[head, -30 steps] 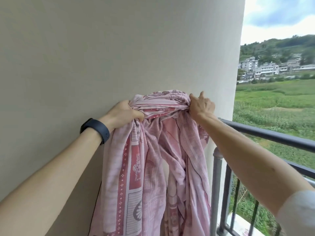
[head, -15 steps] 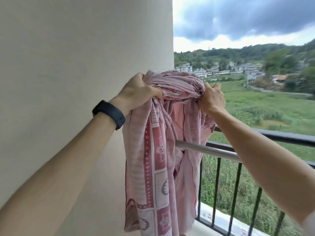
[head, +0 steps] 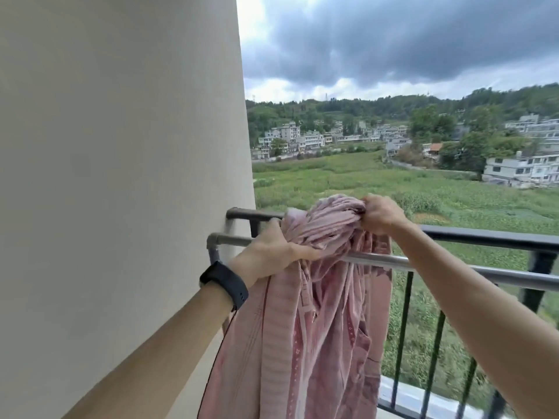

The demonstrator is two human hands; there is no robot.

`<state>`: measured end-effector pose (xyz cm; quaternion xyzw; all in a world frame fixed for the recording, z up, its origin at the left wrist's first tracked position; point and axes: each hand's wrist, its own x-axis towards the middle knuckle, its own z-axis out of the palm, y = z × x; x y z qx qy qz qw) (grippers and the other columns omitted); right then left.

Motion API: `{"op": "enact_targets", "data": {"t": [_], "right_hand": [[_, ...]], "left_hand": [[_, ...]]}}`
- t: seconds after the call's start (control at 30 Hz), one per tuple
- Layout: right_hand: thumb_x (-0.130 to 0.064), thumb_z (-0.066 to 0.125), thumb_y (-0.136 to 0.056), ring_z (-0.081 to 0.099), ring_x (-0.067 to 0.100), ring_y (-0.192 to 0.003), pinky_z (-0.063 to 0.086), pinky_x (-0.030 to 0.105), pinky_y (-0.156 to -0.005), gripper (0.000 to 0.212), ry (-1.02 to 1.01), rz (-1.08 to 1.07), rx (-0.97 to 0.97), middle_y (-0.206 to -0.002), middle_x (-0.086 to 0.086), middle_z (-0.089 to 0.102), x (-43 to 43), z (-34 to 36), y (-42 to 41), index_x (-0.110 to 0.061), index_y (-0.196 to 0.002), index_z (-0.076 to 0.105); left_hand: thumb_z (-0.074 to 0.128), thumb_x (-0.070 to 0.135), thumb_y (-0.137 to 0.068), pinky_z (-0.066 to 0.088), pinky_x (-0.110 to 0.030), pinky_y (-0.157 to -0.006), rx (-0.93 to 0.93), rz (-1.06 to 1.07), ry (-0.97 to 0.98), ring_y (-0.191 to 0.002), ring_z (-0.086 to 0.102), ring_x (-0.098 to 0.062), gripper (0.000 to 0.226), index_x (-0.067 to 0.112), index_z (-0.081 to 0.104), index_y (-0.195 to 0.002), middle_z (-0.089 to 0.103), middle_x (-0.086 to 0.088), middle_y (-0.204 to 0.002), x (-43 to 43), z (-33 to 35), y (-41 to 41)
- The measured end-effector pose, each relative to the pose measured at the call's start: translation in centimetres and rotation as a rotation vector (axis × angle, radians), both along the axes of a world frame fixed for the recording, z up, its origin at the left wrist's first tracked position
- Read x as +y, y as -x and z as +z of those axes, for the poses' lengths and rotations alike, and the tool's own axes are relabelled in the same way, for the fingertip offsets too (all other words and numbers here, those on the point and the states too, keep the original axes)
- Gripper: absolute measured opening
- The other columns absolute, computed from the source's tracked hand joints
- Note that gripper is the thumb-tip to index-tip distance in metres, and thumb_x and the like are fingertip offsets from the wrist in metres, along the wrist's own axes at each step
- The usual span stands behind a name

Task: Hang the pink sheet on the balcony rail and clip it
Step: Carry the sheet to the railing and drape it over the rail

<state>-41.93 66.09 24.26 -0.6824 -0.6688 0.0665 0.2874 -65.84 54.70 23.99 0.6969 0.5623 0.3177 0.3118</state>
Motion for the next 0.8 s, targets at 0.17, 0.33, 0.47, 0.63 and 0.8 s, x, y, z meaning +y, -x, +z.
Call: {"op": "enact_targets", "data": {"t": [0.17,0.33,0.47,0.63,0.8], "right_hand": [[-0.014,0.065,-0.092,0.059,0.013,-0.109,0.046,0.024,-0.091,0.037,-0.251,0.195,0.217,-0.124,0.0,0.063,-10.5,-3.7,-2.1,-0.014,-0.128,0.058],[-0.03,0.065,-0.093,0.06,0.01,-0.097,0.044,0.015,-0.075,0.033,-0.264,0.15,0.341,-0.113,-0.004,0.062,-14.2,-9.3,-1.4,-0.015,-0.121,0.057],[-0.046,0.061,-0.093,0.059,0.014,-0.104,0.048,0.03,-0.087,0.051,-0.103,0.108,0.483,-0.115,-0.003,0.058,-14.2,-11.3,0.2,-0.013,-0.13,0.047],[-0.054,0.058,-0.093,0.06,0.009,-0.09,0.049,0.033,-0.081,0.046,-0.009,0.079,0.648,-0.103,-0.004,0.062,-12.3,-10.7,2.9,-0.016,-0.117,0.049],[-0.034,0.055,-0.099,0.059,0.013,-0.068,0.05,0.031,-0.063,0.02,-0.187,-0.043,0.457,-0.076,-0.006,0.063,-10.5,-8.1,2.2,-0.018,-0.088,0.061]], "left_hand": [[0.082,0.07,-0.053,0.043,-0.045,-0.106,-0.079,-0.102,0.358,-0.134,0.044,-0.02,0.125,0.031,0.017,-0.153,0.035,0.007,-0.151,0.5,-11.6,-1.1],[0.061,0.047,-0.092,0.05,-0.047,-0.094,-0.37,0.157,0.211,-0.102,0.062,-0.019,0.048,0.018,0.052,-0.129,0.065,0.001,-0.114,2.1,-12.0,-1.5],[0.052,0.052,-0.093,0.05,-0.039,-0.088,-0.348,0.169,0.098,-0.101,0.06,-0.018,0.043,0.019,0.058,-0.12,0.064,-0.001,-0.116,3.5,-9.8,-2.4],[0.061,0.044,-0.09,0.055,-0.042,-0.09,-0.436,0.14,0.159,-0.103,0.066,-0.024,0.037,0.017,0.062,-0.115,0.069,-0.007,-0.113,6.2,-9.9,-2.9],[0.066,0.04,-0.089,0.057,-0.037,-0.077,-0.438,0.149,0.035,-0.085,0.067,-0.021,0.021,0.025,0.069,-0.104,0.07,-0.001,-0.096,8.4,-10.0,-0.1]]}}
